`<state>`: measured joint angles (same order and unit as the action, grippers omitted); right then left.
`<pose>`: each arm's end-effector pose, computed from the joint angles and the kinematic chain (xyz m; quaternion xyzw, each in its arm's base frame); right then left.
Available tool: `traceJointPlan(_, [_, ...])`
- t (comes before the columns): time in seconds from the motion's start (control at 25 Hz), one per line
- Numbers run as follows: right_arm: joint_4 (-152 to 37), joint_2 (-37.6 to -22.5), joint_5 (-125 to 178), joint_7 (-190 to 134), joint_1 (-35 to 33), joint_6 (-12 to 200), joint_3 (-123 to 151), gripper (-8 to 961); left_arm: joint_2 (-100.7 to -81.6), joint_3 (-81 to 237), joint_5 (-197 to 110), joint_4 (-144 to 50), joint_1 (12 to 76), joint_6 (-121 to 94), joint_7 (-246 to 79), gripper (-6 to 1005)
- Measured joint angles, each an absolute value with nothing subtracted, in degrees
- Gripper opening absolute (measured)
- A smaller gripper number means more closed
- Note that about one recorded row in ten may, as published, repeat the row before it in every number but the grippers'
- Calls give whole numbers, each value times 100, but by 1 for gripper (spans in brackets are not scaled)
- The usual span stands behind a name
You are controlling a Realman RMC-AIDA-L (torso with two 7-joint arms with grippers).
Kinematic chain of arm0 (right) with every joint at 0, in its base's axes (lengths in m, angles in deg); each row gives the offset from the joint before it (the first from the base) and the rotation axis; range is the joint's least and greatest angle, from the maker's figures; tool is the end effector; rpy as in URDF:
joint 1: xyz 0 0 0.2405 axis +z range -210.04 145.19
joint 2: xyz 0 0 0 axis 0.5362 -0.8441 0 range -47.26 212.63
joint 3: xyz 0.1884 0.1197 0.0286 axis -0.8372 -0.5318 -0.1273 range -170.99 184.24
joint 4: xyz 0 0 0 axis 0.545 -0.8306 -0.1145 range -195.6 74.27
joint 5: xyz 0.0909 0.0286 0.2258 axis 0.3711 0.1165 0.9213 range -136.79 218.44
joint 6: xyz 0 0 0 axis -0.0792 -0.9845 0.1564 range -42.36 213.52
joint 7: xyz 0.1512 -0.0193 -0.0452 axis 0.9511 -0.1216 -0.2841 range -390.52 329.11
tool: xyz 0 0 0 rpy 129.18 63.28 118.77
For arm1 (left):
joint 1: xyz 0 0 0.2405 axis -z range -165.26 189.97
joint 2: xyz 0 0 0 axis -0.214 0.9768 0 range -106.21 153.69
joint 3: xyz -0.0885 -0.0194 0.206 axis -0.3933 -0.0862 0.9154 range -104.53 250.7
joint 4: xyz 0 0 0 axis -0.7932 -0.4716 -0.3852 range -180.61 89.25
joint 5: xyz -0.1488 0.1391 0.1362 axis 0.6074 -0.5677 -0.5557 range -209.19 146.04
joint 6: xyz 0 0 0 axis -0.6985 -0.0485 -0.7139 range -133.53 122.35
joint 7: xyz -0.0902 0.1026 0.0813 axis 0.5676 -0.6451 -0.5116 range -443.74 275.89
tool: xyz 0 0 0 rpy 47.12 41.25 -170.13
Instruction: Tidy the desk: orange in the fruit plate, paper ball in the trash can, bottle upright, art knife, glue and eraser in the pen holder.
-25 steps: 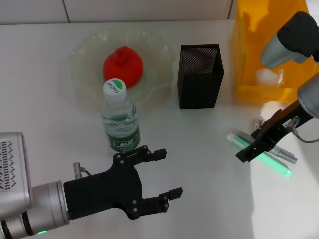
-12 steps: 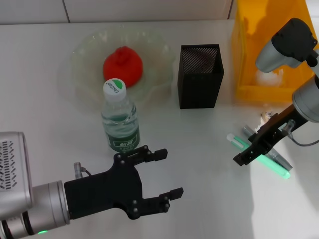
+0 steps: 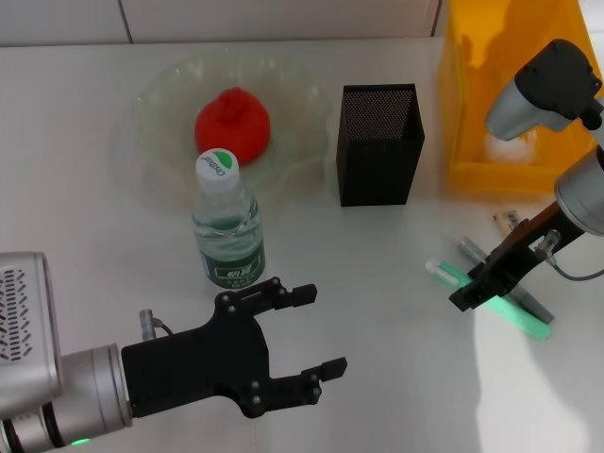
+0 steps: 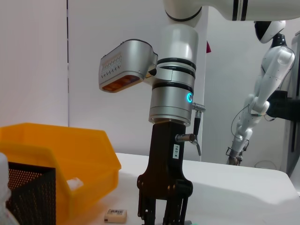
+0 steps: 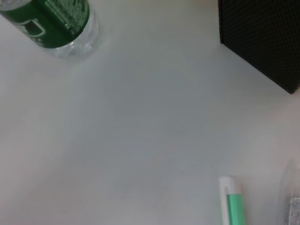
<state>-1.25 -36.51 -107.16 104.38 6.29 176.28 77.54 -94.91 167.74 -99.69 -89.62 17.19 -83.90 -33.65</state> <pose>0.2034 0.3688 -0.0156 -0.9137 0.3511 -0.1894 0.0769 -0.2396 0.2427 -0.0869 -0.9384 -0.0744 -0.3136 0.1250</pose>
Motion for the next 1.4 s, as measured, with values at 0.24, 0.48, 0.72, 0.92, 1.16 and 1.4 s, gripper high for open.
traceJointPlan(0.24, [-129,-3649,-10718,10471,631,17572,7801,524,-9491,16782,-9969,-8935,1729,-8390,-3389,788])
traceJointPlan(0.48, [-247,-3643,-10718,10481,686,17559,7808,448,-9491,16784,-9969,-8873,1780,-8390,-3410,788])
traceJointPlan(0.72, [-330,-3646,-10839,10472,757,17547,7879,228,-9491,16783,-9968,-8853,1851,-8389,-3411,788])
traceJointPlan(0.92, [-555,-3647,-10865,10483,889,17504,7885,129,-9484,16775,-9968,-8810,1876,-8385,-3417,788])
traceJointPlan(1.16, [-572,-3653,-10842,10486,915,17511,7886,89,-9482,16774,-9968,-8811,1877,-8382,-3418,788])
traceJointPlan(1.4, [-449,-3654,-10675,10500,904,17633,7720,87,-9482,16766,-9968,-8812,1866,-8382,-3418,788])
